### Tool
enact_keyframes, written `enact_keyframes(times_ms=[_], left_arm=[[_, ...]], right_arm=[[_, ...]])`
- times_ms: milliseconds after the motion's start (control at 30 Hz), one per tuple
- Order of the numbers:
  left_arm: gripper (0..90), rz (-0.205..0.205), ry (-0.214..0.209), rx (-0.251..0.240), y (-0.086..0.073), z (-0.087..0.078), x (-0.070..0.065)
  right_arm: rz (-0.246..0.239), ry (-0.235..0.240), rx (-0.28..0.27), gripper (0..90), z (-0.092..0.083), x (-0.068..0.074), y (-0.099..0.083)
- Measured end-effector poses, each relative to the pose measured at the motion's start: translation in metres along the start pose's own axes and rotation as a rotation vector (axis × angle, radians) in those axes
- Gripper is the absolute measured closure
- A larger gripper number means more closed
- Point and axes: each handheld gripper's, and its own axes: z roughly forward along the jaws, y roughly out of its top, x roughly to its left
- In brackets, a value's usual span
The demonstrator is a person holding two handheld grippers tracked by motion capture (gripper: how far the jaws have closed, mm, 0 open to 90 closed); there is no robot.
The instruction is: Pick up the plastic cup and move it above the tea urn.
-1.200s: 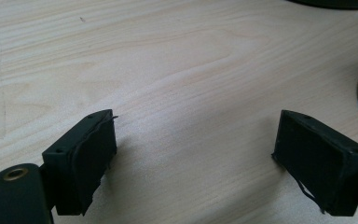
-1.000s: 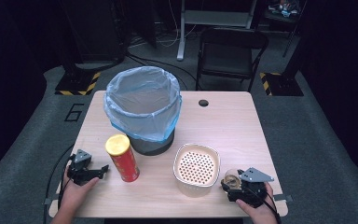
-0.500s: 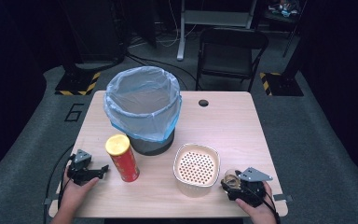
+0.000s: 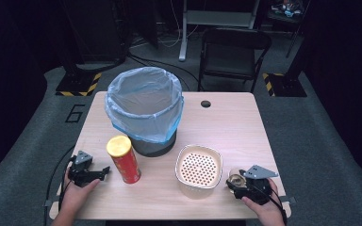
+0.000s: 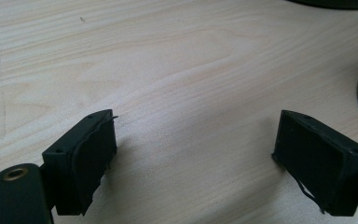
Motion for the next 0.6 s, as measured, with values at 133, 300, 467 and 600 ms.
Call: enact_keyframes(times_ms=[133, 300, 467, 600], left_arm=[[12.6, 0.001, 0.001, -0.004, 0.000, 0.000, 0.000], [12.6, 0.001, 0.000, -0.004, 0.000, 0.000, 0.000], [12.6, 0.003, 0.001, -0.006, 0.000, 0.000, 0.000], [12.6, 0.002, 0.002, -0.006, 0.000, 0.000, 0.000]], right_arm=[[-0.003, -0.008, 0.000, 31.9, -0.002, -0.009, 0.007], [0.008, -0.023, -0.019, 32.0, 0.001, -0.023, 0.014], [-0.004, -0.032, -0.021, 32.2, 0.009, -0.035, 0.019], [-0.016, -0.032, -0.022, 32.4, 0.017, -0.041, 0.023]])
